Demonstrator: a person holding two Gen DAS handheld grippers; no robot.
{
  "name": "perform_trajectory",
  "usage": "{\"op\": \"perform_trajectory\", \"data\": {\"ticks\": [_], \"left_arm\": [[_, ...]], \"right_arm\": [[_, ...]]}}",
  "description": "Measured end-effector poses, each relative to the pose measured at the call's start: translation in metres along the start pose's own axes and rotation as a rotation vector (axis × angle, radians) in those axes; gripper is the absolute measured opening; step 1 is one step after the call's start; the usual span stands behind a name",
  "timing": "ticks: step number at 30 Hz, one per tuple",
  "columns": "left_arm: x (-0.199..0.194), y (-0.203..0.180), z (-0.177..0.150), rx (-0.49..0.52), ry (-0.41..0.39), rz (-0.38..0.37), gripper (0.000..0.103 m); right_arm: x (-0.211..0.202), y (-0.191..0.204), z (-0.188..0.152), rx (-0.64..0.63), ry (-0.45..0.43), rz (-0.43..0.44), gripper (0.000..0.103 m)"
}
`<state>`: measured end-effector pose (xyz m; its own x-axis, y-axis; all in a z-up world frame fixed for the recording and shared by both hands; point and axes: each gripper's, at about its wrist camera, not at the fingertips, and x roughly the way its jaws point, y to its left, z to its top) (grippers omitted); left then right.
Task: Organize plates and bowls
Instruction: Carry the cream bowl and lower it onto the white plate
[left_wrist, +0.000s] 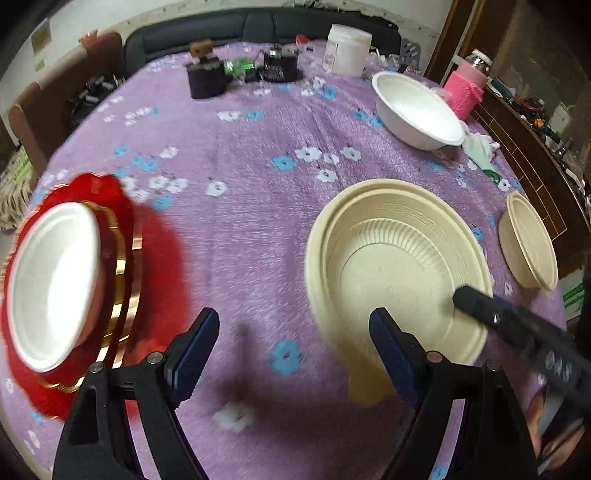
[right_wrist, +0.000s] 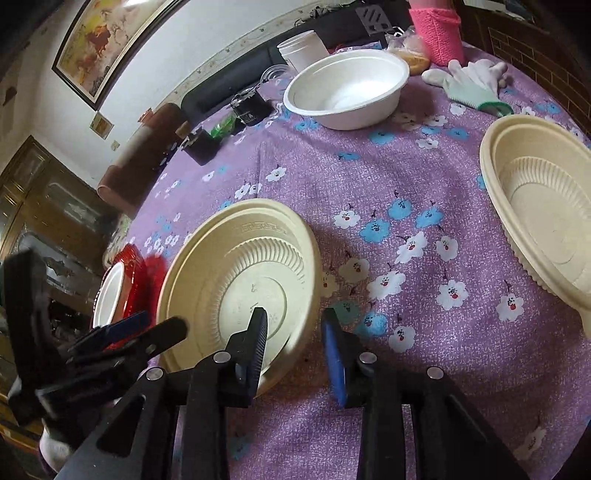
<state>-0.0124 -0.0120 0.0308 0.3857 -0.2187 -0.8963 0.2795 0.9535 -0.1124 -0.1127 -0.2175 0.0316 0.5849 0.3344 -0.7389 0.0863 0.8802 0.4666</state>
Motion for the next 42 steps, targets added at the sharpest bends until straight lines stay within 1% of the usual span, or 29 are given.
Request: {"op": "perform_trajectory", "data": {"ticks": [3, 4, 5, 6, 7, 8, 9, 10, 13, 17, 21, 23, 25, 29, 33, 35, 39, 42], "left_arm": [[0.013, -0.006, 0.004, 0.009, 0.02, 0.01, 0.081], [0.017, -0.009, 0.005, 0.018, 0.023, 0.015, 0.075], [0.02, -0.011, 0.006, 0.025, 0.028, 0.02, 0.057], [0.024, -0.013, 0.006, 0.03, 0.039, 0.027, 0.049], [0.023, -0.015, 0.007, 0.041, 0.015, 0.048, 0.041], [0.022, -0.015, 0.007, 0.043, 0.014, 0.029, 0.028], [0.023, -0.015, 0.007, 0.037, 0.023, -0.012, 0.023], [0.022, -0.016, 0.007, 0.033, 0.03, -0.026, 0.019], [0.015, -0.017, 0.004, 0.043, 0.009, -0.005, 0.019], [-0.002, -0.008, -0.003, 0.026, -0.016, -0.029, 0.019], [-0.026, 0.008, -0.009, 0.017, -0.065, -0.011, 0.021], [-0.042, 0.023, -0.011, 0.001, -0.099, 0.004, 0.026], [-0.056, 0.039, -0.014, -0.018, -0.126, 0.026, 0.028], [-0.082, 0.086, -0.014, -0.079, -0.174, 0.095, 0.028], [-0.091, 0.132, -0.014, -0.14, -0.174, 0.176, 0.03], [-0.09, 0.15, -0.014, -0.163, -0.168, 0.205, 0.03], [-0.082, 0.18, -0.012, -0.191, -0.149, 0.268, 0.031], [-0.075, 0.193, -0.01, -0.186, -0.143, 0.305, 0.033]], "right_arm": [[0.0, 0.0, -0.001, -0.014, -0.007, -0.013, 0.033], [0.0, 0.0, -0.001, -0.021, -0.009, -0.016, 0.033], [0.0, 0.0, -0.001, -0.027, -0.012, -0.017, 0.033], [0.0, 0.0, -0.002, -0.031, -0.014, -0.018, 0.033], [0.0, 0.0, -0.002, -0.036, -0.015, -0.016, 0.032], [0.0, 0.0, -0.003, -0.039, -0.019, -0.007, 0.031], [-0.002, 0.0, -0.005, -0.042, -0.022, 0.004, 0.025], [-0.002, 0.001, -0.005, -0.045, -0.021, 0.014, 0.022], [-0.004, 0.008, -0.007, -0.068, -0.03, -0.003, 0.022], [-0.013, 0.023, -0.007, -0.094, -0.056, 0.016, 0.021], [-0.016, 0.054, -0.005, -0.143, -0.071, 0.032, 0.021], [-0.012, 0.072, -0.003, -0.17, -0.07, 0.045, 0.021], [-0.004, 0.096, 0.0, -0.199, -0.06, 0.063, 0.021], [0.017, 0.141, 0.006, -0.245, -0.04, 0.109, 0.022], [0.049, 0.191, 0.01, -0.293, 0.002, 0.153, 0.022], [0.067, 0.213, 0.01, -0.329, 0.023, 0.148, 0.022], [0.095, 0.242, 0.008, -0.367, 0.059, 0.122, 0.022], [0.109, 0.253, 0.009, -0.385, 0.08, 0.097, 0.022]]}}
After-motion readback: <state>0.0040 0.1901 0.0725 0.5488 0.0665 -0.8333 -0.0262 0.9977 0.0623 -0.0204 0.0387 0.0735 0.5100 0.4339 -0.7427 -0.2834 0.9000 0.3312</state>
